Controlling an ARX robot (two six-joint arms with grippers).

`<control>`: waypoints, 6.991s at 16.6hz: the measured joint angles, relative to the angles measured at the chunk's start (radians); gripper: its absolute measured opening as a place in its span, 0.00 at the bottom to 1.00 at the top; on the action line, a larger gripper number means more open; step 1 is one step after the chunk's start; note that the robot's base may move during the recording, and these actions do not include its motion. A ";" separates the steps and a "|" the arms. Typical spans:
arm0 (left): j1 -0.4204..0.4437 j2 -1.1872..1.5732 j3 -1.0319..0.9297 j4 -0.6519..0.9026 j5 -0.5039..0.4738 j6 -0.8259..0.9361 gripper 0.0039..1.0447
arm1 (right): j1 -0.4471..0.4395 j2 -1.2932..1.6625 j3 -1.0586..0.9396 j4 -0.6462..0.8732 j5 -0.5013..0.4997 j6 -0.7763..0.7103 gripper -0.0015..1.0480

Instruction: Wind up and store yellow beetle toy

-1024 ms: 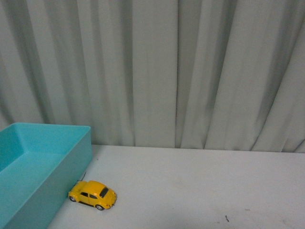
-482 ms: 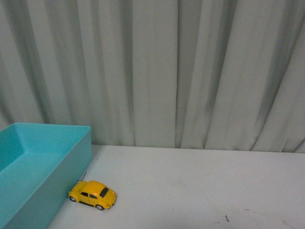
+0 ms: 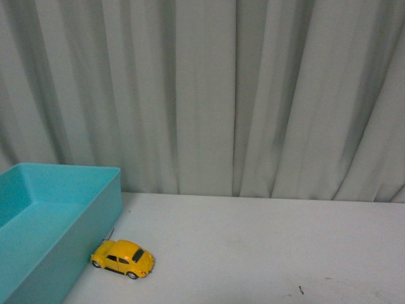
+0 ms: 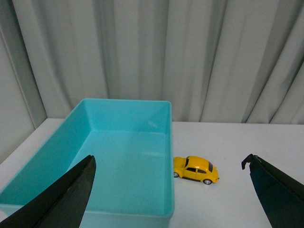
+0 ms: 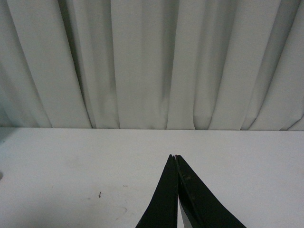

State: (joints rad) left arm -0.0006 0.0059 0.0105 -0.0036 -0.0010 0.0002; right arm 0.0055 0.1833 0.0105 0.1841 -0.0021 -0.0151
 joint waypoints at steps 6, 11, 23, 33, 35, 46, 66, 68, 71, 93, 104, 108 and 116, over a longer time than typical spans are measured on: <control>0.000 0.000 0.000 0.000 0.000 0.000 0.94 | 0.000 -0.181 0.000 -0.187 0.003 0.000 0.02; 0.000 0.000 0.000 0.000 0.000 0.000 0.94 | 0.000 -0.181 0.000 -0.188 0.002 0.000 0.49; -0.276 1.239 0.622 0.206 0.135 0.009 0.94 | 0.000 -0.180 0.000 -0.188 0.002 0.001 0.94; -0.337 1.946 1.323 -0.266 0.060 0.931 0.94 | 0.000 -0.180 0.000 -0.188 0.002 0.001 0.94; -0.342 2.013 1.382 -0.341 0.002 1.160 0.94 | 0.000 -0.180 0.000 -0.188 0.002 0.001 0.94; -0.282 2.190 1.490 -0.450 -0.229 1.338 0.94 | 0.000 -0.180 0.000 -0.188 0.002 0.001 0.94; -0.244 2.292 1.536 -0.505 -0.186 1.232 0.39 | 0.000 -0.180 0.000 -0.188 0.003 0.001 0.94; -0.249 2.289 1.539 -0.525 -0.169 1.247 0.39 | 0.000 -0.181 0.000 -0.188 0.002 0.001 0.94; -0.286 2.266 1.539 -0.594 -0.047 1.421 0.39 | 0.000 -0.181 0.000 -0.188 0.002 0.001 0.94; 0.203 2.082 1.335 -0.129 0.052 0.502 0.39 | 0.000 -0.180 0.000 -0.188 0.002 0.001 0.94; 0.212 2.168 1.301 -0.124 0.006 0.531 0.68 | 0.000 -0.181 0.000 -0.188 0.002 0.001 0.94; 0.207 2.161 1.301 -0.129 0.051 0.491 0.80 | 0.000 -0.181 0.000 -0.188 0.002 0.001 0.94; 0.230 1.880 1.243 -0.034 0.240 0.412 0.94 | 0.000 -0.181 0.000 -0.188 0.002 0.001 0.94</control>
State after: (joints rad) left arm 0.2295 1.8858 1.2533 -0.0380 0.2394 0.4118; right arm 0.0051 0.0025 0.0109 -0.0040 0.0002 -0.0139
